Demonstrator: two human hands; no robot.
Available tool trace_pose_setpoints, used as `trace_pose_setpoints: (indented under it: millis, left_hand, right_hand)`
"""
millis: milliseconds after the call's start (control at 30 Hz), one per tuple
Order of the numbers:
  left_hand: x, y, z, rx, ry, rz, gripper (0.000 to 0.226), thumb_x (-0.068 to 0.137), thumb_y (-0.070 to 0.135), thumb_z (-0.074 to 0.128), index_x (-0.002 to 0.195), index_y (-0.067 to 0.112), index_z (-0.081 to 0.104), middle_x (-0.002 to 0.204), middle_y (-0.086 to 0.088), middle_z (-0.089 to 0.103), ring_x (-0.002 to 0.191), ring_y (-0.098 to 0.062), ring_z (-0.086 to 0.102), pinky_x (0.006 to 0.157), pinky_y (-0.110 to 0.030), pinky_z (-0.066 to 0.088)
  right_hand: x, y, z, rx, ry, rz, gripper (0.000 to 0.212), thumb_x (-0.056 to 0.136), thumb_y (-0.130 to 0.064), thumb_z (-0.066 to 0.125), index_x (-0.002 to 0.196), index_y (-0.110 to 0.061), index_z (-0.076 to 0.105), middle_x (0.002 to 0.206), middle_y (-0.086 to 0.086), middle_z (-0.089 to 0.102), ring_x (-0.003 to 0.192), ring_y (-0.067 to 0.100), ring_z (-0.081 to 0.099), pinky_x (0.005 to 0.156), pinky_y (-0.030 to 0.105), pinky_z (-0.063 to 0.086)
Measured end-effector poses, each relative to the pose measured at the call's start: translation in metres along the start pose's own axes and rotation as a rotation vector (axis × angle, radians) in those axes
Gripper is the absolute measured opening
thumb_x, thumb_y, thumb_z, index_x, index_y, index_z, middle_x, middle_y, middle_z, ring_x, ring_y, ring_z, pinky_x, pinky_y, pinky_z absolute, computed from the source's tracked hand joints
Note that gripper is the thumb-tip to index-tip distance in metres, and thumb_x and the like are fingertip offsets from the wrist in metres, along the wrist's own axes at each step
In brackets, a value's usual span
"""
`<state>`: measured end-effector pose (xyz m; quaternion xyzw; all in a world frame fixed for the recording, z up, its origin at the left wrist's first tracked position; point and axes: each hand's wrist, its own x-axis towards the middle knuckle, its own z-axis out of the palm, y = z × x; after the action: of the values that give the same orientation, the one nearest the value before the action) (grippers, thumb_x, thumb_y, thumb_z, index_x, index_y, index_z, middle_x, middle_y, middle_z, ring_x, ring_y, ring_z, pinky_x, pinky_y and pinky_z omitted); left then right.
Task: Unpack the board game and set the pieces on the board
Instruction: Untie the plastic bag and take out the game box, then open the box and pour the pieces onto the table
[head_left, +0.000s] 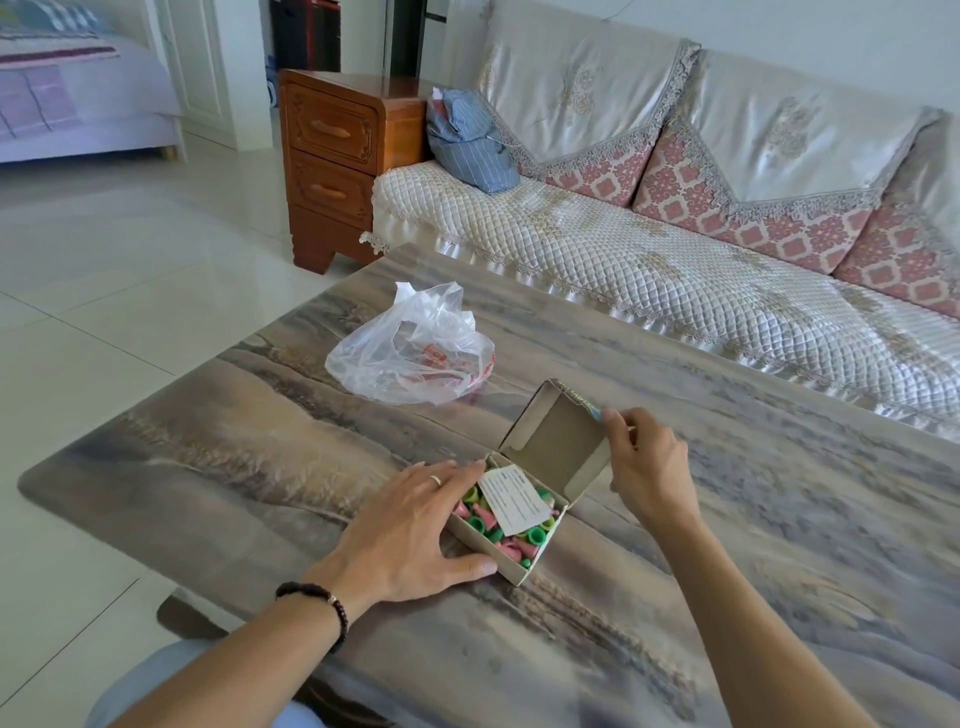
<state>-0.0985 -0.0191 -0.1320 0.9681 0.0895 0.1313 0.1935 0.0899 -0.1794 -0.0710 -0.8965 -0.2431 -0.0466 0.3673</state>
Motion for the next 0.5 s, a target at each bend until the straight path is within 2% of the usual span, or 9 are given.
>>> trace_pose_setpoints:
  millis: [100,267,367,500]
  left_hand:
    - [0.0,0.001,-0.001,0.001,-0.003,-0.007,0.099,0.076,0.076,0.054,0.153,0.031,0.01,0.155,0.005,0.031,0.144,-0.01,0.019,0.107,-0.018,0.003]
    - [0.001,0.002,-0.001,0.036,-0.005,-0.018,0.101,0.074,0.082,0.046,0.152,0.032,0.006,0.154,0.004,0.031,0.143,-0.009,0.018,0.109,-0.018,-0.002]
    - [0.0,0.003,-0.002,0.053,-0.014,-0.026,0.1,0.074,0.082,0.045,0.152,0.033,0.006,0.155,0.005,0.029,0.143,-0.009,0.017,0.109,-0.018,-0.003]
    - [0.0,0.003,-0.003,0.044,-0.02,-0.05,0.1,0.073,0.082,0.048,0.152,0.034,0.007,0.156,0.006,0.026,0.143,-0.009,0.016,0.11,-0.019,0.001]
  right_hand:
    - [0.009,0.0,0.002,0.074,0.032,0.066,0.041,0.097,-0.04,0.046,0.072,-0.01,0.057,0.056,0.01,0.063,0.048,0.021,0.064,0.057,0.039,0.055]
    - [0.041,-0.002,0.015,0.319,-0.004,0.409,0.047,0.097,-0.04,0.046,0.081,0.001,0.062,0.066,0.015,0.068,0.05,0.023,0.067,0.052,0.029,0.054]
    - [0.053,-0.01,0.035,0.392,-0.078,0.461,0.04,0.096,-0.038,0.05,0.077,-0.003,0.058,0.071,0.014,0.068,0.051,0.026,0.068,0.049,0.028,0.054]
    - [0.061,-0.018,0.058,0.298,-0.218,0.432,0.035,0.09,-0.036,0.055,0.081,-0.004,0.062,0.086,0.011,0.067,0.067,0.03,0.071,0.071,0.044,0.06]
